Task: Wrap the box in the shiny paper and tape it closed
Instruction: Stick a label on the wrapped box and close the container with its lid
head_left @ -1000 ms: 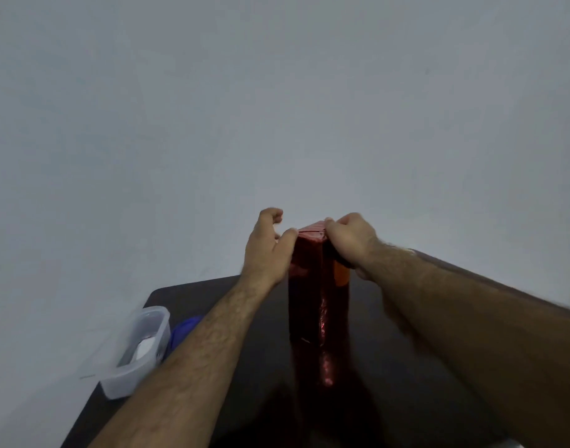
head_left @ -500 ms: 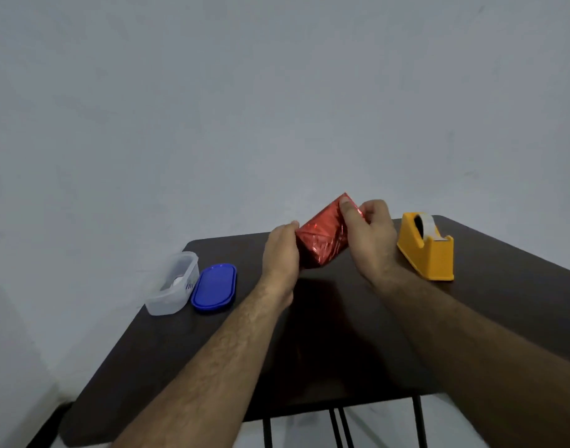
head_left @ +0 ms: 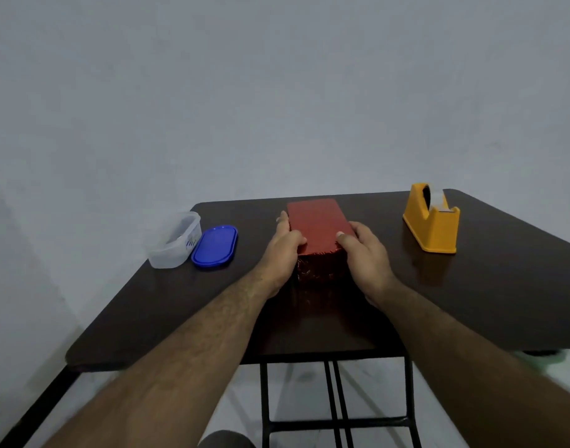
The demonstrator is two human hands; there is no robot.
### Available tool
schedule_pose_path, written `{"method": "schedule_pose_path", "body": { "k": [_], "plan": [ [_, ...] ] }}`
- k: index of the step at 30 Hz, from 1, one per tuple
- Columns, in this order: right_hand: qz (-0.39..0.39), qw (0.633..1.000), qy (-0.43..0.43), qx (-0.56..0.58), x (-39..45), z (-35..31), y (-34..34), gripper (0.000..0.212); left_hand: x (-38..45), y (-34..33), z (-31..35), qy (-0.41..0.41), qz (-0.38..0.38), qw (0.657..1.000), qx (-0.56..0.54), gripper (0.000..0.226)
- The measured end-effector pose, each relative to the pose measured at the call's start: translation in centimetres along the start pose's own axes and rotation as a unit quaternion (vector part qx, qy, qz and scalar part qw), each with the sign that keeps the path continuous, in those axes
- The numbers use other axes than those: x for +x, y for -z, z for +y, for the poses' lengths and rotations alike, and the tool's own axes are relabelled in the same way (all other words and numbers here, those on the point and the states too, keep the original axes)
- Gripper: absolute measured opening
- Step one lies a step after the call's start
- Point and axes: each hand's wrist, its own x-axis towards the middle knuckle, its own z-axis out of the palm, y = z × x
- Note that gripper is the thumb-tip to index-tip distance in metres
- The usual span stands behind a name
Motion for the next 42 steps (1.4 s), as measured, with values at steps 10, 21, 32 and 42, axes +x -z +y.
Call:
{"method": "schedule_pose_path", "body": {
  "k": [10, 21, 32, 42],
  "plan": [
    [0.039, 0.994, -0.055, 0.086, -0.2, -0.1, 0.4, 0.038, -0.5, -0.7, 0.3, 0.010, 0.003, 1.000, 0.018, 0.086],
    [0.140, 0.981, -0.091, 0.101, -1.2, -1.2, 1.1, 0.036, -1.2, -0.5, 0.1, -0.003, 0.033, 0.999, -0.034, 0.080],
    [0.089, 0.924, 0.240, -0.285, -2.4, -6.2, -0.2, 0.038, -3.1, 2.4, 0.4, -0.085, 0.076, 0.993, 0.002, 0.047],
    [-0.127, 0.847, 0.232, -0.461, -1.0, -11.5, -14.6, 0.031, -4.0, 18.1, -3.9, -0.092, 0.368, 0.861, 0.339, 0.064]
  ]
}}
